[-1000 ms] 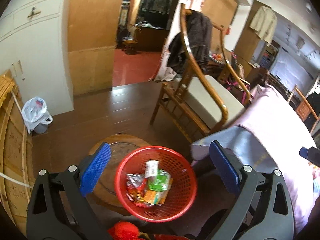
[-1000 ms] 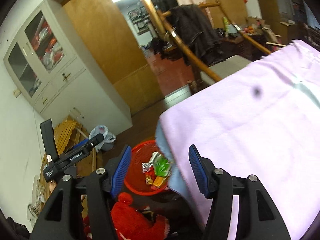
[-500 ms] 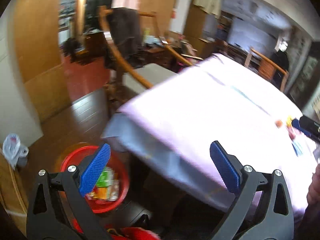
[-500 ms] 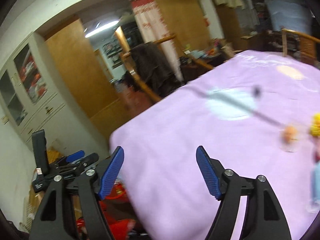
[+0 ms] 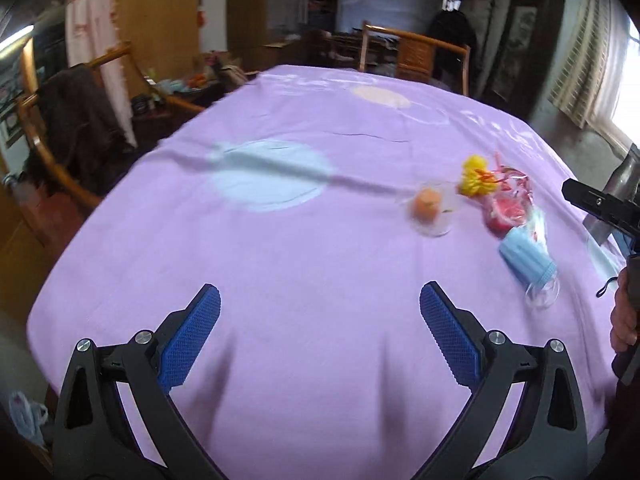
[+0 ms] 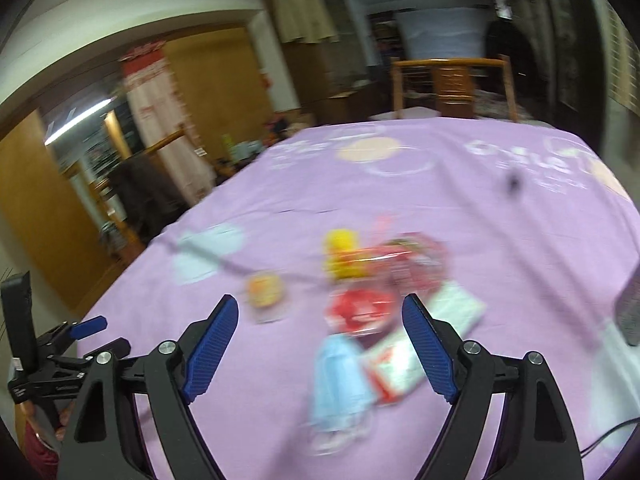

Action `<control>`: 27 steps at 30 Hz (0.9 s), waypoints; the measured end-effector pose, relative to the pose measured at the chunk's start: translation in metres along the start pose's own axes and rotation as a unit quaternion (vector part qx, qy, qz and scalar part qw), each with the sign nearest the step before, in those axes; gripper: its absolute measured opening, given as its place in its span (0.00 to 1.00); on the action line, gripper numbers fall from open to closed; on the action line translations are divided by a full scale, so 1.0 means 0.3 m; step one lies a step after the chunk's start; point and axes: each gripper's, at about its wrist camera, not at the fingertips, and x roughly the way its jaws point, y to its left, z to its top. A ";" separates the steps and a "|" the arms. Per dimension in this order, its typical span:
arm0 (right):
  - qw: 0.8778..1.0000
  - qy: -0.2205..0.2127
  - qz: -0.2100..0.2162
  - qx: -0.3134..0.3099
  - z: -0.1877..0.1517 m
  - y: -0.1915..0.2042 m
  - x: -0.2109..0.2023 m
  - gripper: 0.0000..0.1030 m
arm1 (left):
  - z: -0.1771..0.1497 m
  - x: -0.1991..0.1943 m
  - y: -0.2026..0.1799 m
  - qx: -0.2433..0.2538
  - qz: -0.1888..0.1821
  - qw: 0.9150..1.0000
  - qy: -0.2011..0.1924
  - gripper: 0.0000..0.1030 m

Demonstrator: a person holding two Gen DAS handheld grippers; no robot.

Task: Collect trash
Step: 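Move both grippers back over the table toward the remaining trash, then grasp the clear plastic cup with orange fruit using the left gripper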

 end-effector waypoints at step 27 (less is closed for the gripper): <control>0.995 -0.011 -0.055 0.077 -0.013 -0.201 0.028 0.85 | 0.196 0.418 -0.203 0.026 0.023 0.997 0.066 0.91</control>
